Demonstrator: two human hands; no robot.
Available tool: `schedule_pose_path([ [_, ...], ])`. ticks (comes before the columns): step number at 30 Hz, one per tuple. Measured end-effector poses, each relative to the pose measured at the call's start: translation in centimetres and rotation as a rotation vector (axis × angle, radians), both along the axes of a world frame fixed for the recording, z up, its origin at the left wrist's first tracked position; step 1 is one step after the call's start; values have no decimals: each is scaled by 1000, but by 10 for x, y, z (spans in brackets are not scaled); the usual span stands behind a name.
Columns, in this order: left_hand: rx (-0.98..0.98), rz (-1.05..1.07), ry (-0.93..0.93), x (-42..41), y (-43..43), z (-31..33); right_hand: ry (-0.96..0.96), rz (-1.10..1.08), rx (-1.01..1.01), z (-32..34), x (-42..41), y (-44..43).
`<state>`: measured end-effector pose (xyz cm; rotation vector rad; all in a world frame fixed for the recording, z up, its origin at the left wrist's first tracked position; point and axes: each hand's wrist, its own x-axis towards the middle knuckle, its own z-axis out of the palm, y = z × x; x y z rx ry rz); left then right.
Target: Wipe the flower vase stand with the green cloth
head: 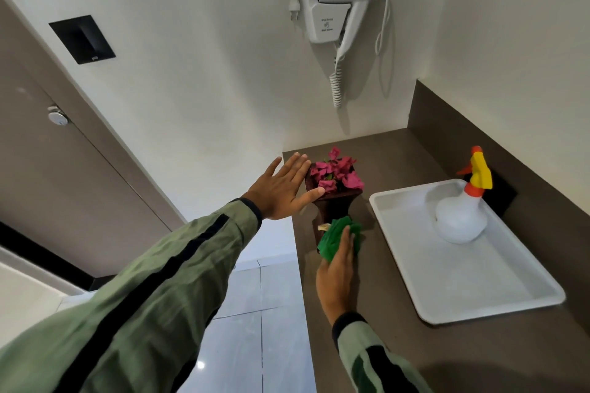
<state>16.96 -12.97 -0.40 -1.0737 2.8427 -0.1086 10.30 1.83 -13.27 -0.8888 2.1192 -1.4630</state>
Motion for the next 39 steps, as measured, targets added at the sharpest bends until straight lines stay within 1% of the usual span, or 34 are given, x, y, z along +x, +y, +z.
schedule_pose_path([
  [4, -7, 5, 0, 1, -1, 1, 86, 196, 111, 2, 13, 7],
  [5, 8, 13, -9, 1, 0, 1, 82, 248, 126, 2, 15, 10],
  [7, 46, 47, 26, 1, 6, 2, 5, 301, 123, 12, 7, 21],
  [8, 73, 80, 106, 2, 10, 2, -43, 292, 113, 18, -2, 25],
  [9, 96, 125, 232, 4, 16, 0, -80, 268, 108, 23, -15, 31],
  [11, 91, 245, 538, 15, 38, -5, -147, 204, 104, 30, -43, 43],
  [12, 61, 309, 660, 19, 53, -11, -223, 180, 81, 34, -59, 50],
  [13, 46, 369, 747, 23, 71, -21, -354, 164, 40, 37, -73, 58],
  [14, 68, 422, 796, 26, 89, -32, -519, 145, -24, 40, -85, 62],
  [15, 143, 465, 818, 24, 108, -42, -648, 112, -74, 43, -98, 67],
  [16, 275, 503, 836, 19, 127, -50, -734, 81, -115, 46, -111, 71],
  [18, 696, 591, 899, -5, 158, -57, -838, 85, -151, 50, -133, 77],
  [20, 1188, 685, 1057, -39, 176, -56, -892, 129, -138, 52, -156, 82],
  [21, 1356, 721, 1149, -53, 180, -57, -896, 136, -115, 52, -165, 84],
  [22, 1432, 741, 1222, -72, 183, -58, -898, 119, -99, 55, -178, 88],
  [23, 1423, 754, 1258, -85, 183, -60, -863, 99, -73, 56, -188, 91],
  [24, 1368, 742, 1251, -98, 183, -64, -782, 65, -38, 56, -199, 94],
  [26, 1197, 675, 1141, -123, 186, -69, -516, 28, 80, 54, -222, 103],
  [28, 995, 532, 982, -147, 192, -74, -260, 49, 191, 49, -240, 113],
  [29, 866, 434, 867, -153, 194, -78, -132, 78, 244, 45, -243, 115],
  [30, 709, 335, 699, -163, 198, -82, 3, 113, 308, 39, -249, 117],
  [32, 406, 247, 293, -172, 203, -92, 285, 240, 567, 27, -254, 118],
  [33, 331, 228, 165, -172, 204, -97, 406, 306, 713, 26, -253, 119],
  [34, 300, 224, 102, -173, 204, -102, 492, 338, 803, 23, -252, 120],
  [35, 284, 215, 89, -170, 202, -101, 546, 335, 840, 25, -250, 120],
  [36, 274, 183, 106, -167, 200, -98, 579, 310, 810, 27, -248, 116],
  [37, 249, 148, 125, -162, 196, -93, 601, 289, 762, 34, -245, 112],
  [39, 136, 75, 180, -150, 183, -76, 637, 289, 615, 54, -238, 95],
])
